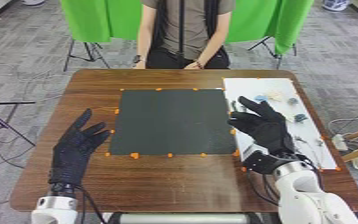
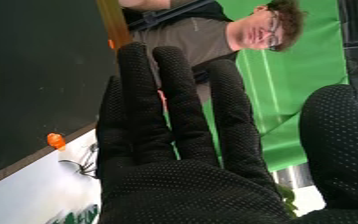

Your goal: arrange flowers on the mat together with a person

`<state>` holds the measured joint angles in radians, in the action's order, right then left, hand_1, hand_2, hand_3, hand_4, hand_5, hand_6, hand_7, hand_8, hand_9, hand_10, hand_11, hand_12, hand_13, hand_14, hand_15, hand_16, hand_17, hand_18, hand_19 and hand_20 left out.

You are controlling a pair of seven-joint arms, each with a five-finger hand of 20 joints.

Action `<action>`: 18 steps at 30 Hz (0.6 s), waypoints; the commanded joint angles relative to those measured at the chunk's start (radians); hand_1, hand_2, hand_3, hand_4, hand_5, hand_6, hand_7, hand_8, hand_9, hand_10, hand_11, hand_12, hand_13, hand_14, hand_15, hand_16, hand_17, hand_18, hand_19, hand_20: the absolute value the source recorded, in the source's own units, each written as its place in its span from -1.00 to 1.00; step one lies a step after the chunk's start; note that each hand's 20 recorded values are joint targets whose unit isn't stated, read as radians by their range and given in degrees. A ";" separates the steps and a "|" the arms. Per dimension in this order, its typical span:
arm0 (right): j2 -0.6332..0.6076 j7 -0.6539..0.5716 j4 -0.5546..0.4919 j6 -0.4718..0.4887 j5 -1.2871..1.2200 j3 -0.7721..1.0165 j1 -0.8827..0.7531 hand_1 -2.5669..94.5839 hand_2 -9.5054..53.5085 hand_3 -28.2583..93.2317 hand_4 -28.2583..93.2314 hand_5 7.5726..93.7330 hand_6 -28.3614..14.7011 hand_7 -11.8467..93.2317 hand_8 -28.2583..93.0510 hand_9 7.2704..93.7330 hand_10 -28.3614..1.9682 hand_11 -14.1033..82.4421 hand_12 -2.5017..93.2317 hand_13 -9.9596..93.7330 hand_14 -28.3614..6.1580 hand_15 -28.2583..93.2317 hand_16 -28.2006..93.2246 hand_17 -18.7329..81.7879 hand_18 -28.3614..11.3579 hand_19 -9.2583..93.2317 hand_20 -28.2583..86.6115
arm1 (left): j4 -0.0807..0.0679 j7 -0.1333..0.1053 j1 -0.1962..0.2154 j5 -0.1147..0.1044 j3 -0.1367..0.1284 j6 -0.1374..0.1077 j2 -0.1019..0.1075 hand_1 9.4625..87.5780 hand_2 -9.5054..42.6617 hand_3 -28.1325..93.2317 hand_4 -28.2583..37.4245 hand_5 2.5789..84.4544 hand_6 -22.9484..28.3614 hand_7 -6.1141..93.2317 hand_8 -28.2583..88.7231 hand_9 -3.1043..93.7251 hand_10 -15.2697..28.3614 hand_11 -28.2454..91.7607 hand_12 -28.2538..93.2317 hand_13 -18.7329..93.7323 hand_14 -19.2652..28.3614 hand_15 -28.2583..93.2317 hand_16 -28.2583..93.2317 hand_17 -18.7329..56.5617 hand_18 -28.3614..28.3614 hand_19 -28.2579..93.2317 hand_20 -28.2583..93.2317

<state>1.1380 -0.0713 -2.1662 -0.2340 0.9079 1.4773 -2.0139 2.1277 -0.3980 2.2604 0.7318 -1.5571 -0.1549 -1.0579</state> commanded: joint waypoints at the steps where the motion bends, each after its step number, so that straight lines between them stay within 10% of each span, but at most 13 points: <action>1: 0.003 0.002 -0.005 -0.006 0.000 -0.002 -0.007 -0.62 -0.26 0.69 -0.97 -0.07 0.33 -0.49 -0.75 0.09 -0.28 -0.26 -0.64 -0.01 -0.42 0.17 -0.36 -0.50 -0.47 0.17 -0.19 | -0.001 0.004 0.007 -0.002 0.002 -0.009 -0.002 -0.67 -0.32 0.71 -0.94 -0.30 0.11 -0.64 -0.67 -0.18 0.57 -0.10 -0.34 -0.13 0.86 0.28 -0.66 -0.59 0.91 0.56 -0.61; 18: -0.001 0.008 -0.010 -0.010 -0.004 0.003 -0.013 -0.62 -0.26 0.69 -0.97 -0.07 0.33 -0.49 -0.75 0.09 -0.28 -0.26 -0.64 -0.01 -0.43 0.17 -0.36 -0.50 -0.48 0.17 -0.19 | 0.000 -0.010 0.006 -0.008 0.010 -0.018 0.006 -0.67 -0.32 0.70 -0.94 -0.30 0.11 -0.64 -0.67 -0.18 0.57 -0.09 -0.34 -0.14 0.86 0.29 -0.67 -0.58 0.92 0.57 -0.61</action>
<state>1.1379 -0.0704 -2.1669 -0.2352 0.9050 1.4771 -2.0140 2.1279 -0.4049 2.2579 0.7279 -1.5510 -0.1622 -1.0495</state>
